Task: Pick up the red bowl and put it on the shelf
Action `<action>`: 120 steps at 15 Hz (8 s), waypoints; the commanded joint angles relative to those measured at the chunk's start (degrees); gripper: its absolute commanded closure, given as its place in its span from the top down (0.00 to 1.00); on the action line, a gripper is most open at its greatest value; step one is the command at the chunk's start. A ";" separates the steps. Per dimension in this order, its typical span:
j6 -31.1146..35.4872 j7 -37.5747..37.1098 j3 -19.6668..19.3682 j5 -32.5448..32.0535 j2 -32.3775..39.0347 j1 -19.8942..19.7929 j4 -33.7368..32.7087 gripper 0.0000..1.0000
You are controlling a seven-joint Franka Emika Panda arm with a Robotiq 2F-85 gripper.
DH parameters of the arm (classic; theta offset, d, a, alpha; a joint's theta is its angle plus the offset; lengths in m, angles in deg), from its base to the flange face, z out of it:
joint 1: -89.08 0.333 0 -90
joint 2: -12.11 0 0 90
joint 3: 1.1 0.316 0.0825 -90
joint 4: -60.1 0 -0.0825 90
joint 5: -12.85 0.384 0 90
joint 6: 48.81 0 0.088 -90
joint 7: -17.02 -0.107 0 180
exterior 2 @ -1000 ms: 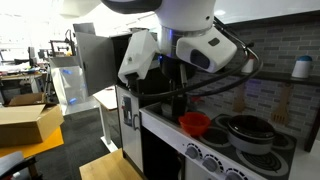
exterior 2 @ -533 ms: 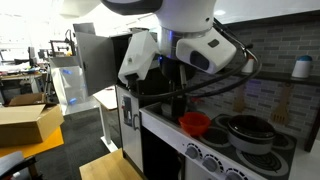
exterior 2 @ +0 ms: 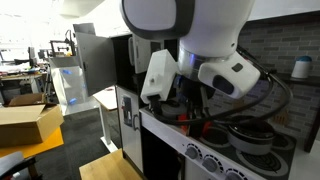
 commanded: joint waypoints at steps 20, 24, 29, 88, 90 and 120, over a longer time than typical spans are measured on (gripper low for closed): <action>2.31 -2.01 8.89 0.34 12.24 -4.78 -10.84 0.70; 3.50 -1.95 9.12 0.21 11.94 -5.05 -10.52 0.42; 4.31 -1.77 9.16 0.41 11.53 -5.32 -10.08 0.07; 0.36 -10.45 4.80 -6.35 4.05 -7.13 -26.38 0.07; 0.36 -10.45 4.80 -6.35 4.05 -7.13 -26.39 0.07; 4.75 -26.50 8.07 -10.88 17.97 -10.04 -43.90 0.02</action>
